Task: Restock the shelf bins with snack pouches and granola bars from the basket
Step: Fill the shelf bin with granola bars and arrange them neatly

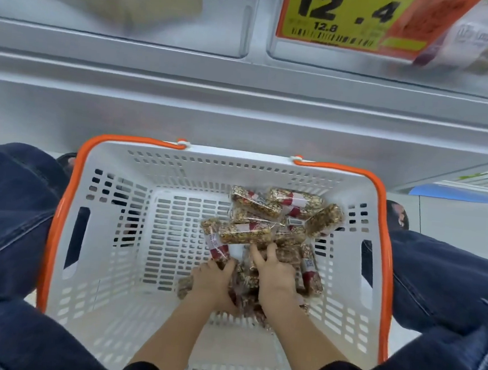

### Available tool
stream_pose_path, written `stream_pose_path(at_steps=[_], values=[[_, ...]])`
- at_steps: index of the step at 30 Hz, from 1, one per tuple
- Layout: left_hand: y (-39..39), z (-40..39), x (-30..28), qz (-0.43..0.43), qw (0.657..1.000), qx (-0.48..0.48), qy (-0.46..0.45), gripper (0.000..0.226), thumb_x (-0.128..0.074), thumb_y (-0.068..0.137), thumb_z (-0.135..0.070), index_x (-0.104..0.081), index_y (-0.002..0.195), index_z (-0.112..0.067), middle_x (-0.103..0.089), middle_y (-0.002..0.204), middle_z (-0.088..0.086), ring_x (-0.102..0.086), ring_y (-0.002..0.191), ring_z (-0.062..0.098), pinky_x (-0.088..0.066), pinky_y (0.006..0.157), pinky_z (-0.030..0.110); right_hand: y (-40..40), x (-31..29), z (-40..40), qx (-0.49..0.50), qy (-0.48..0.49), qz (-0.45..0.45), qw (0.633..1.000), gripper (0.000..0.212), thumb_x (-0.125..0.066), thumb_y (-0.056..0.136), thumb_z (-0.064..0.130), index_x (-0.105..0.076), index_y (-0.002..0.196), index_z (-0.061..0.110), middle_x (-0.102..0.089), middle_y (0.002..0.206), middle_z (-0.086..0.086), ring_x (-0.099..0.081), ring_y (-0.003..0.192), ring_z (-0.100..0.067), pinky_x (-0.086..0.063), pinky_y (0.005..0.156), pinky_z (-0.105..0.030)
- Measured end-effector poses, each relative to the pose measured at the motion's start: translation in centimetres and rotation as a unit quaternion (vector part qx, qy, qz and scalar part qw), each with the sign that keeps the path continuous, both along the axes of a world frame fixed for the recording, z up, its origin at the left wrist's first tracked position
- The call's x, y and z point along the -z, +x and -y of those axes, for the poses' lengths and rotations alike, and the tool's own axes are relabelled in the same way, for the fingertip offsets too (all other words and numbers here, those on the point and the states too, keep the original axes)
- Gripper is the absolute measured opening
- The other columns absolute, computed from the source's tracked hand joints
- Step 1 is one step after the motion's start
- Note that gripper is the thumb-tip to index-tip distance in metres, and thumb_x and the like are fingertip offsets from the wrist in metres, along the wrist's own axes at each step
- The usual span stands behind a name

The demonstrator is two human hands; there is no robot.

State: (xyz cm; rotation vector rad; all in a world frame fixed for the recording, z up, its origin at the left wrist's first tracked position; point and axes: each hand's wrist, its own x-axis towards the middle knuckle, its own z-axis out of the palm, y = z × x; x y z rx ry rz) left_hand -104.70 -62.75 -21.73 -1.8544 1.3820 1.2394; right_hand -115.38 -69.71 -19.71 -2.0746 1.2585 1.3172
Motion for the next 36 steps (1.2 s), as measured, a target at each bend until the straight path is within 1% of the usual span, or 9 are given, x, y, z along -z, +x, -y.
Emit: stream_pose_path(at_steps=[4, 9, 13, 18, 22, 26, 30, 33, 36], values=[[-0.4, -0.4, -0.2, 0.019, 0.999, 0.019, -0.028, 0.103, -0.074, 0.07, -0.05, -0.007, 0.146, -0.027, -0.044, 0.127, 0.018, -0.045, 0.116, 0.034, -0.033, 0.097, 0.045, -0.5, -0.4, 0.2, 0.041, 0.013, 0.019, 0.999, 0.105, -0.059, 0.082, -0.003, 0.012, 0.15, 0.034, 0.011, 0.158, -0.015, -0.05, 0.12, -0.044, -0.056, 0.075, -0.038], [1.0, -0.6, -0.8, -0.014, 0.997, 0.007, -0.079, 0.09, -0.074, 0.064, -0.052, -0.025, 0.136, -0.03, -0.056, 0.113, 0.009, -0.055, 0.104, 0.029, -0.041, 0.087, 0.04, -1.4, -3.0, 0.7, 0.058, 0.028, 0.086, 0.994, 0.09, -0.047, 0.079, -0.016, -0.017, 0.149, 0.032, -0.017, 0.154, -0.018, -0.051, 0.119, -0.04, -0.05, 0.088, -0.041], [2.1, -0.2, -2.6, -0.034, 0.995, -0.018, -0.093, 0.078, -0.075, 0.062, -0.045, -0.035, 0.127, -0.031, -0.06, 0.112, 0.001, -0.058, 0.101, 0.024, -0.044, 0.082, 0.036, -1.7, -4.7, 0.4, 0.078, -0.02, 0.153, 0.985, 0.082, -0.04, 0.078, -0.016, -0.028, 0.144, 0.032, -0.04, 0.139, -0.016, -0.058, 0.11, -0.037, -0.053, 0.085, -0.042], [4.3, 0.3, -6.9, -0.112, 0.974, -0.156, -0.122, 0.068, -0.077, 0.064, -0.038, -0.04, 0.121, -0.034, -0.061, 0.1, -0.004, -0.057, 0.074, 0.015, -0.04, 0.06, 0.026, -1.8, -7.7, 2.0, 0.156, -0.063, 0.28, 0.945, 0.068, -0.059, 0.083, -0.001, -0.034, 0.137, 0.032, -0.048, 0.133, -0.015, -0.062, 0.099, -0.034, -0.052, 0.072, -0.039], [5.6, 1.8, -12.4, -0.178, 0.909, -0.296, -0.232, 0.053, -0.074, 0.07, -0.024, -0.045, 0.113, -0.03, -0.054, 0.112, -0.002, -0.054, 0.062, 0.013, -0.038, 0.053, 0.025, -2.5, -12.5, 4.3, 0.163, -0.055, 0.402, 0.899, 0.063, -0.066, 0.078, 0.005, -0.041, 0.132, 0.026, -0.054, 0.123, -0.01, -0.058, 0.1, -0.028, -0.048, 0.075, -0.034], [5.6, 3.0, -18.5, -0.186, 0.888, -0.266, -0.326, 0.05, -0.073, 0.071, -0.028, -0.042, 0.11, -0.037, -0.059, 0.093, -0.005, -0.05, 0.057, 0.011, -0.036, 0.053, 0.026, -4.4, -19.1, 6.0, 0.15, -0.085, 0.489, 0.855, 0.049, -0.064, 0.079, 0.004, -0.048, 0.117, 0.03, -0.058, 0.104, 0.0, -0.057, 0.092, -0.023, -0.047, 0.078, -0.034], [5.4, 4.1, -23.2, -0.179, 0.888, -0.205, -0.372, 0.04, -0.067, 0.078, -0.052, -0.044, 0.109, -0.041, -0.054, 0.106, -0.016, -0.058, 0.077, 0.009, -0.044, 0.066, 0.026, -6.4, -24.2, 6.8, 0.16, -0.091, 0.539, 0.822, 0.045, -0.065, 0.085, 0.003, -0.046, 0.114, 0.032, -0.057, 0.098, 0.009, -0.055, 0.086, -0.009, -0.038, 0.071, -0.005], [5.5, 4.7, -25.9, -0.163, 0.901, -0.135, -0.379, 0.032, -0.062, 0.082, -0.054, -0.049, 0.106, -0.038, -0.055, 0.11, -0.017, -0.059, 0.089, 0.01, -0.045, 0.08, 0.027, -7.3, -25.4, 7.7, 0.153, -0.08, 0.551, 0.817, 0.043, -0.068, 0.084, 0.01, -0.047, 0.11, 0.038, -0.063, 0.101, 0.007, -0.059, 0.091, -0.014, -0.045, 0.081, -0.021], [5.6, 5.1, -28.0, -0.166, 0.886, -0.141, -0.409, 0.025, -0.063, 0.083, -0.051, -0.053, 0.096, -0.032, -0.063, 0.095, -0.008, -0.061, 0.067, 0.01, -0.046, 0.067, 0.027, -7.7, -26.4, 8.4, 0.161, -0.072, 0.591, 0.787, 0.041, -0.068, 0.084, 0.013, -0.051, 0.11, 0.04, -0.062, 0.096, 0.012, -0.059, 0.087, -0.011, -0.046, 0.079, -0.028]])
